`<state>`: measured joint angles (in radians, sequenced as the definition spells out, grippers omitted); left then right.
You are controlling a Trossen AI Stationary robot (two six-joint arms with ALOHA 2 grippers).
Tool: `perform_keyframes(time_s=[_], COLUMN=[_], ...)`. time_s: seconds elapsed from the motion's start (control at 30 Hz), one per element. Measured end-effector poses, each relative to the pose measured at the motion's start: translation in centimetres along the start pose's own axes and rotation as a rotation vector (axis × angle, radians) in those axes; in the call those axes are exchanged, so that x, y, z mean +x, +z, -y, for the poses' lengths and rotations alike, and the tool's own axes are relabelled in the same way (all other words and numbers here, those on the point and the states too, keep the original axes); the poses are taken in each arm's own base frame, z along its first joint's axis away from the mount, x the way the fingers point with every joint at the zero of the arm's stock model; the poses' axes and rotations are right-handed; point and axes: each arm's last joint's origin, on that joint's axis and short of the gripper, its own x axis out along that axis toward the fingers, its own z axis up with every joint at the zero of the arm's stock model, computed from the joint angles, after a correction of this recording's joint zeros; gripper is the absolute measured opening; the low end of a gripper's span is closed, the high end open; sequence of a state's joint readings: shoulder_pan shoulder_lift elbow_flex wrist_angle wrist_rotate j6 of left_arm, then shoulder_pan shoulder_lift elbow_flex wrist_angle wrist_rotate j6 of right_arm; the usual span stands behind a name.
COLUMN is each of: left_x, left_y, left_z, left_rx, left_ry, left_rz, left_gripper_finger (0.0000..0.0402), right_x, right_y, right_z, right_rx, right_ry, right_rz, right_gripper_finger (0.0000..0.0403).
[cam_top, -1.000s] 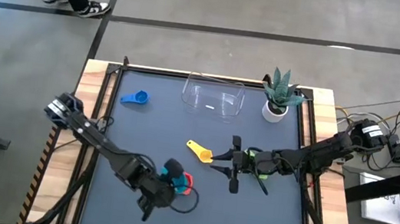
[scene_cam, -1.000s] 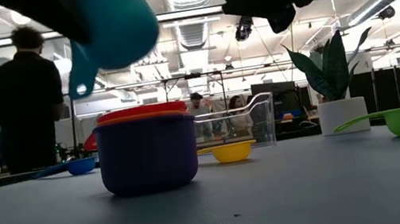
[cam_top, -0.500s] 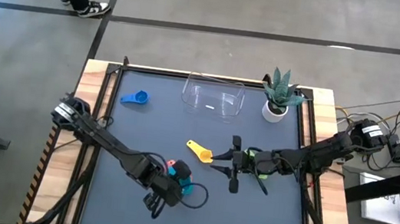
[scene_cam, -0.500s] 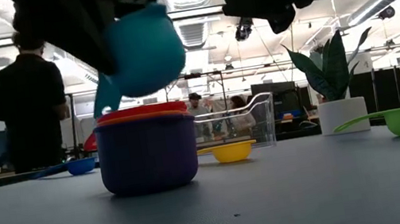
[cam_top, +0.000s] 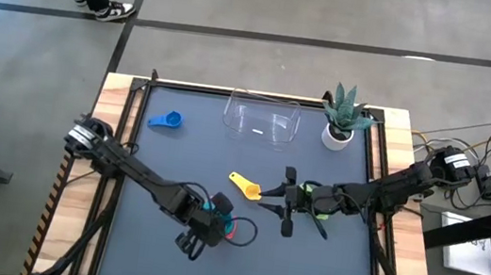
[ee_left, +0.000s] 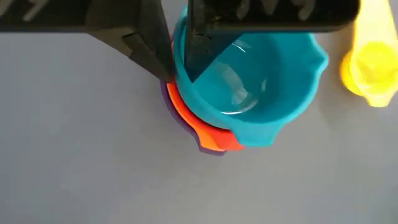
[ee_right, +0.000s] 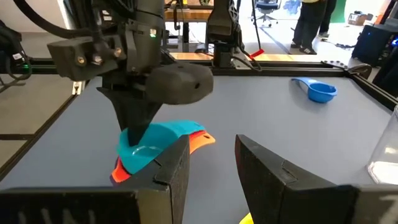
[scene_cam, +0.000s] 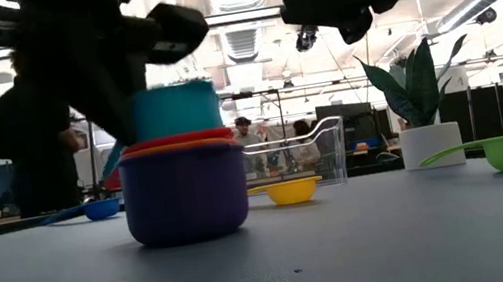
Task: Nest measuring cups in basket
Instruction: Stack the light blue measuring cup on top of the red measuring cup
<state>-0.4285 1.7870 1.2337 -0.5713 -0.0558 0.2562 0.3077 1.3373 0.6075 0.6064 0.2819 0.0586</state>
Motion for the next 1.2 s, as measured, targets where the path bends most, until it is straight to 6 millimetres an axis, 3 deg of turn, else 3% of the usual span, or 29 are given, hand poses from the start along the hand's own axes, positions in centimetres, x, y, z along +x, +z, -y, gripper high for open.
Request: perform_keyframes(time_s=[0.3, 0.53, 0.77, 1.2], left_x=[-0.1, -1.3, -2.4, -0.4], left_y=[0.2, 0.9, 1.1, -0.1], left_z=[-0.5, -0.8, -1.1, -0.3], left_rx=[-0.059, -0.082, -0.106, -0.133], left_ry=[-0.008, -0.005, 0.010, -0.091], left_rz=[0.026, 0.043, 0.091, 0.145], left_gripper_finger=[0.0102, 0.0132, 0.0131, 0.0088], right_x=[0.0, 0.0, 0.0, 0.0], right_y=[0.0, -0.1, -0.2, -0.3], right_z=[0.0, 0.0, 0.0, 0.0], right_rx=[-0.001, 0.016, 0.013, 0.012], right_ry=[-0.001, -0.001, -0.004, -0.010], right_rz=[-0.004, -0.011, -0.019, -0.024], right_gripper_finger=[0.0118, 0.0118, 0.0118, 0.0118])
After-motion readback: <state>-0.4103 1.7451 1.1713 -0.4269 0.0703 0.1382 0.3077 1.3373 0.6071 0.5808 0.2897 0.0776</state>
